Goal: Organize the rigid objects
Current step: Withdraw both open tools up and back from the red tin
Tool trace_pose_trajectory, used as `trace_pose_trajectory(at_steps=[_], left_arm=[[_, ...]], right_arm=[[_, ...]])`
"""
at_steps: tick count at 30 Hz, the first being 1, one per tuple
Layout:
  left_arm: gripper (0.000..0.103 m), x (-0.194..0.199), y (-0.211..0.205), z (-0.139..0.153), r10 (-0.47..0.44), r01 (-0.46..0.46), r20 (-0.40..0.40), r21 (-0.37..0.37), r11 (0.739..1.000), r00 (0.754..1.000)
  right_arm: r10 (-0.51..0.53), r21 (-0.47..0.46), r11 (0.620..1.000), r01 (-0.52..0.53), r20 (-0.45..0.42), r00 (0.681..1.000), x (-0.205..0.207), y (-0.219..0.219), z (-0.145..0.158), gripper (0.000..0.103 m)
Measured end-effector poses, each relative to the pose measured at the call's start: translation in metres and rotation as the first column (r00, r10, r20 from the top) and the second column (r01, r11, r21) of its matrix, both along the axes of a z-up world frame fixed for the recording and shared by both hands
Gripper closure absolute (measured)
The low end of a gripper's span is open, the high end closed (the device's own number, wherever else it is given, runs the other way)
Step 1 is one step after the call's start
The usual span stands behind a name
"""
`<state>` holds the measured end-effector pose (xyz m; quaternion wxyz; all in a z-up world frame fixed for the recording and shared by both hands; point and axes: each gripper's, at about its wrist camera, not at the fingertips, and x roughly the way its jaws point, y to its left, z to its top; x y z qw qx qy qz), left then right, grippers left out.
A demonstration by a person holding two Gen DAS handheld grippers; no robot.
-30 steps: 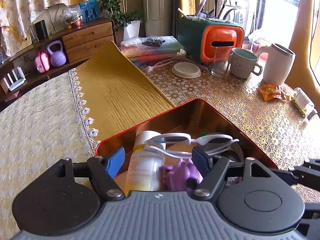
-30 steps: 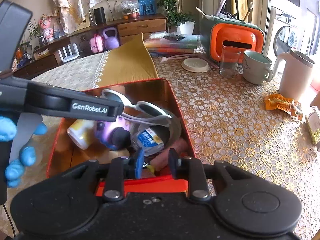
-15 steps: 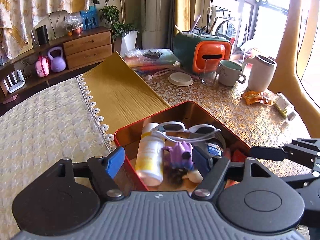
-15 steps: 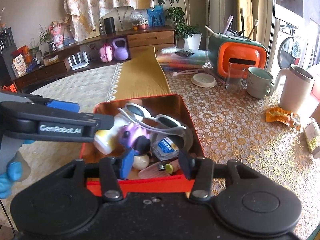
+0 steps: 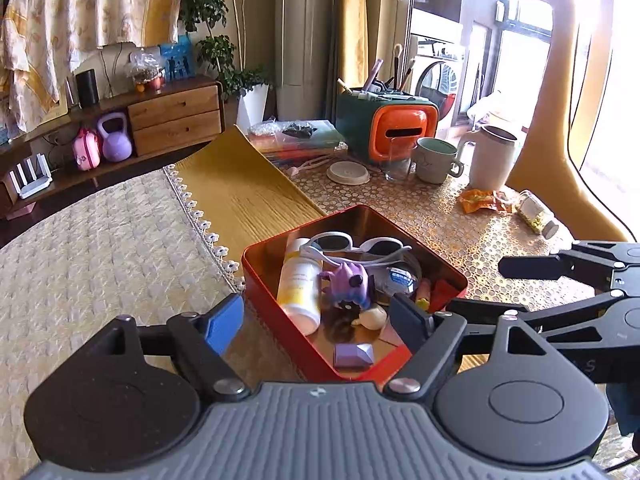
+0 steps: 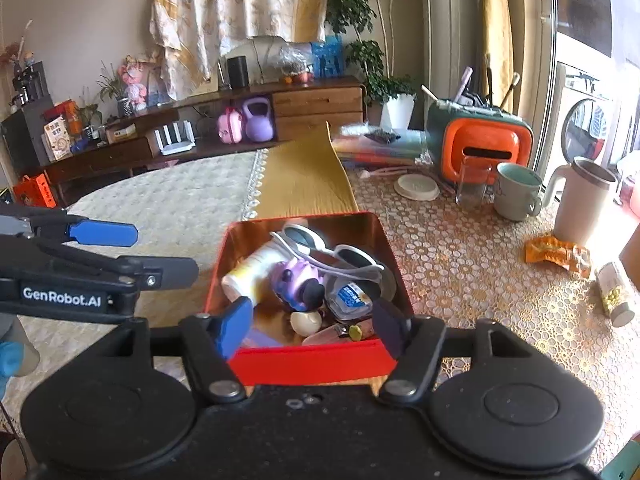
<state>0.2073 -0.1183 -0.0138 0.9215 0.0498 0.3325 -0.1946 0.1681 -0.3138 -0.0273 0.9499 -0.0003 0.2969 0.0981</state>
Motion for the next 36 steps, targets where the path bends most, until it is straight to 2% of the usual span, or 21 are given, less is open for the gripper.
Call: trace_pose_trajectory(at_steps=[11, 13, 15, 22, 36], left_arm=[[0.018, -0.036, 0.015, 0.004, 0.023, -0.021, 0.038, -0.035, 0.999, 0.999], [0.007, -0.041, 0.018, 0.003, 0.033, -0.031, 0.039, -0.044, 0.999, 0.999], [0.0, -0.045, 0.021, 0.002, 0.043, -0.04, 0.039, -0.06, 0.997, 0.998], [0.0, -0.053, 0.024, -0.001, 0.068, -0.066, 0.036, -0.072, 0.995, 0.997], [0.0, -0.07, 0.015, -0.005, 0.057, -0.054, 0.046, -0.063, 0.997, 0.997]], right_arm=[[0.046, 0.001, 0.999, -0.046, 0.073, 0.996, -0.03, 0.003, 0.01, 0.009], [0.059, 0.006, 0.998, -0.06, 0.086, 0.995, -0.035, 0.002, 0.012, 0.005], [0.068, 0.01, 0.998, -0.069, 0.097, 0.993, -0.039, 0.002, 0.013, 0.0], [0.07, 0.034, 0.997, -0.074, 0.103, 0.992, -0.049, -0.004, 0.011, 0.0], [0.014, 0.085, 0.996, -0.023, 0.103, 0.995, -0.062, -0.022, 0.009, 0.0]])
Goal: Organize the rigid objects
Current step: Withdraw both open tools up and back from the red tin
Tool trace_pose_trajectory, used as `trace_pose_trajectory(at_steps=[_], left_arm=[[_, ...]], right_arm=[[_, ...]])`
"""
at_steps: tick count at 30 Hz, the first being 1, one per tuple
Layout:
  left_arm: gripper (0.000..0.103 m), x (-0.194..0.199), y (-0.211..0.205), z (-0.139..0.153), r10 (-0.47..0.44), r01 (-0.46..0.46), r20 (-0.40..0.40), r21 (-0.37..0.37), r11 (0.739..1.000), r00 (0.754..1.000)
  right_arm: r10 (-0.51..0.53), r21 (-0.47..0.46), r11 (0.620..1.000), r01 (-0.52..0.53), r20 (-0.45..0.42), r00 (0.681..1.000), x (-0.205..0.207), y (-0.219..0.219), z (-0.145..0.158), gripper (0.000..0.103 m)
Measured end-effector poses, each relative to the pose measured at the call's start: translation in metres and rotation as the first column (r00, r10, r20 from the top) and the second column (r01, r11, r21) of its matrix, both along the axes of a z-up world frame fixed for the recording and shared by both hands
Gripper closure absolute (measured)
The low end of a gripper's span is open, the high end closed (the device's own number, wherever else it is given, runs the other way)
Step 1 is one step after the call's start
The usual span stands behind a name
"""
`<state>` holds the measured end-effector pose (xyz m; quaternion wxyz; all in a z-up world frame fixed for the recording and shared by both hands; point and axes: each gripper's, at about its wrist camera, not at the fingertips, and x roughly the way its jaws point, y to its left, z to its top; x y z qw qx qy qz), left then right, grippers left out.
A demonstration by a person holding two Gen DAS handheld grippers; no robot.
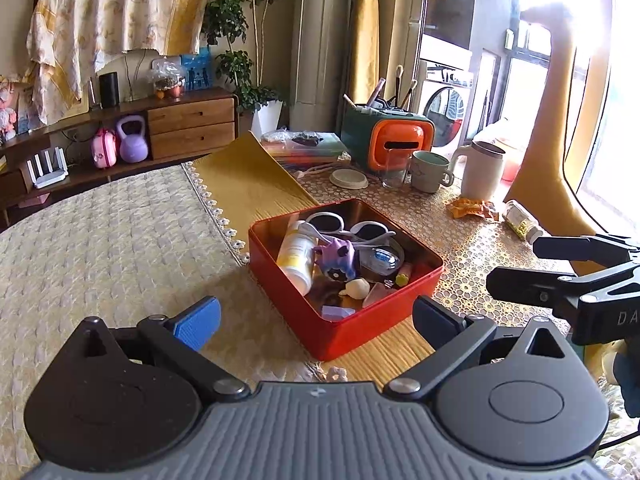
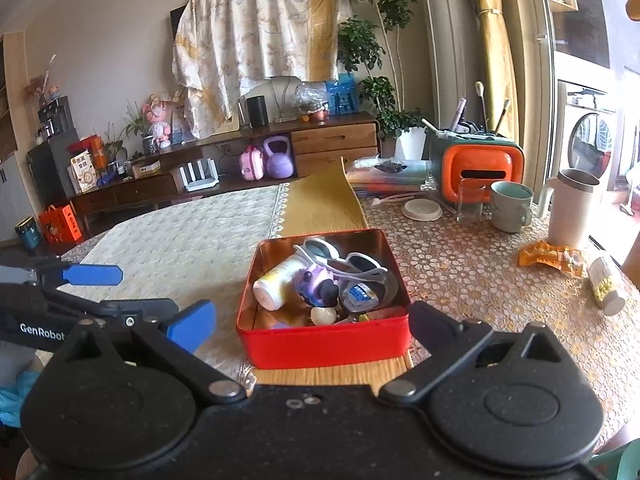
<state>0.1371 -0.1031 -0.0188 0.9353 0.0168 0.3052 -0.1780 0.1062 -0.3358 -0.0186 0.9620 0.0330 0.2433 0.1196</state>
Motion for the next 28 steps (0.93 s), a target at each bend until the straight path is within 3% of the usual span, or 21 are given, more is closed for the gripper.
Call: trace_pose_trajectory(at_steps=[28], left_arm=[[0.0, 0.0, 0.0, -0.003, -0.015, 0.014, -0.036, -0.028, 1.0, 0.999]], right_arm=[[-0.061, 0.032, 0.998, 0.063, -0.043, 0.997, -0.007, -0.008, -0.011, 0.0]])
